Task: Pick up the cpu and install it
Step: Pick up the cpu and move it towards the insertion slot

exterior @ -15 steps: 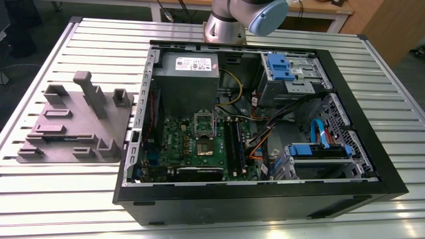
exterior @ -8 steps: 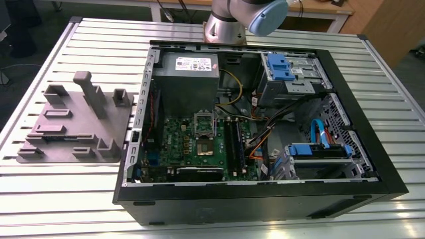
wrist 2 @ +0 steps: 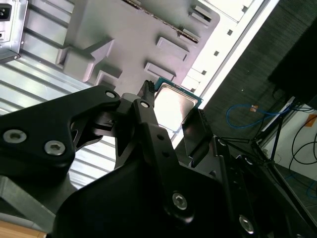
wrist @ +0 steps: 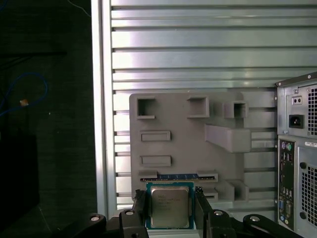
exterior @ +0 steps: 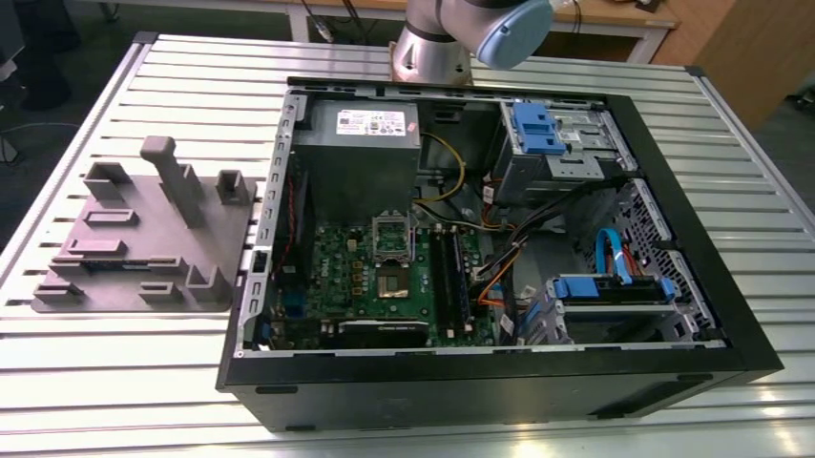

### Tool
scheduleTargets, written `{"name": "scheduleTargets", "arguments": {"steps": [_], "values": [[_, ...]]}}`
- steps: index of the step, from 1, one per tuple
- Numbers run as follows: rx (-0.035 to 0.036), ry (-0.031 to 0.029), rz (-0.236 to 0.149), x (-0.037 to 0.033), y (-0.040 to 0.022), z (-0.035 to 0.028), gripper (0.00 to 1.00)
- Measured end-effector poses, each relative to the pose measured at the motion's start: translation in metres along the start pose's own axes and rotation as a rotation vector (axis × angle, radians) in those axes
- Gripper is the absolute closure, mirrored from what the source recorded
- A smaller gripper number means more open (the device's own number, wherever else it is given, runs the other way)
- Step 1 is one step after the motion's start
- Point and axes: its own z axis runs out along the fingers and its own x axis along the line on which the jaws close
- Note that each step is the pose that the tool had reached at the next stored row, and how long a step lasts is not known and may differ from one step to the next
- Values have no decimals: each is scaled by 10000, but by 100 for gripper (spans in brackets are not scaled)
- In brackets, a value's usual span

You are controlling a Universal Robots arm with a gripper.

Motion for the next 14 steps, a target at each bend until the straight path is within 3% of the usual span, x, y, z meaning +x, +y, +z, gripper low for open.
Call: {"name": "scheduleTargets", "arguments": {"steps": [14], "values": [[0, 0, 0, -26, 1, 1, 53]]}}
